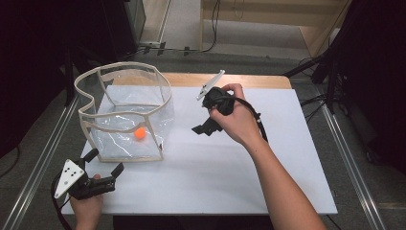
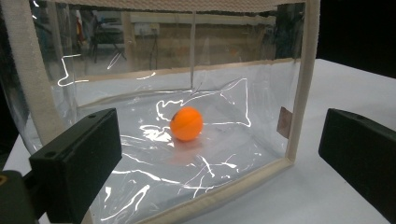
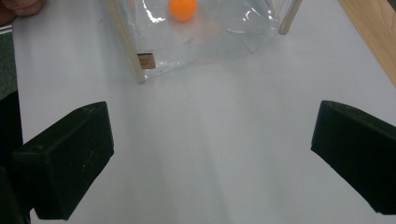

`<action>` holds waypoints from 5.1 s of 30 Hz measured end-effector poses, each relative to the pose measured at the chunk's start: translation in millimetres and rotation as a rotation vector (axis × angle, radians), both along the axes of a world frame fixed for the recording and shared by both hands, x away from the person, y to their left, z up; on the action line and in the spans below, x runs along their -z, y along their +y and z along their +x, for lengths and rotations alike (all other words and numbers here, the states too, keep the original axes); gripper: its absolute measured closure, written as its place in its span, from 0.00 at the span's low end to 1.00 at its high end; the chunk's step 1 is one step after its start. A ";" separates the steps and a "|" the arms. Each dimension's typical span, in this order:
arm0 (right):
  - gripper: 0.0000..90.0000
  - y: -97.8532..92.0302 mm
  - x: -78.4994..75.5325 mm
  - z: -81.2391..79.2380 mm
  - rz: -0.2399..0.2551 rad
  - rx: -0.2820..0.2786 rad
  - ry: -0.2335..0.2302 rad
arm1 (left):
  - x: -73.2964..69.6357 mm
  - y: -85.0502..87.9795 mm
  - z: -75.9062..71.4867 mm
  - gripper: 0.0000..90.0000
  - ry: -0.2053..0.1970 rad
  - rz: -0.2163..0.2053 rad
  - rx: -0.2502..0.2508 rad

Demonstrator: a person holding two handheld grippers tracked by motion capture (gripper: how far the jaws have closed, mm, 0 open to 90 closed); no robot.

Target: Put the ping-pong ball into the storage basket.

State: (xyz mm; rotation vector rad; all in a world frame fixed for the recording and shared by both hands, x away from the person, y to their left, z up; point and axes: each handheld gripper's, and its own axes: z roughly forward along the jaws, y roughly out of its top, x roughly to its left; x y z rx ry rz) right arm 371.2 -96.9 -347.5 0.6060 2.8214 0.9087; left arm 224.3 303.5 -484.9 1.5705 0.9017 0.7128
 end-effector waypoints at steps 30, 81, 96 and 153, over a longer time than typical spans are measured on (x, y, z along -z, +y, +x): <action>0.00 -38.9 44.3 -27.1 0.044 0.056 -0.001 | 0.1 0.0 -0.4 0.00 0.001 0.002 -0.001; 0.00 -124.4 113.6 -77.8 0.188 0.237 -0.005 | 0.2 -1.1 -1.1 0.00 0.001 0.013 -0.002; 0.00 -149.7 123.7 -91.5 0.238 0.285 -0.030 | 0.2 -1.3 -1.3 0.00 0.000 0.018 -0.002; 0.00 -233.4 155.9 -134.8 0.431 0.462 -0.106 | 0.3 -1.4 -1.5 0.00 -0.001 0.019 -0.005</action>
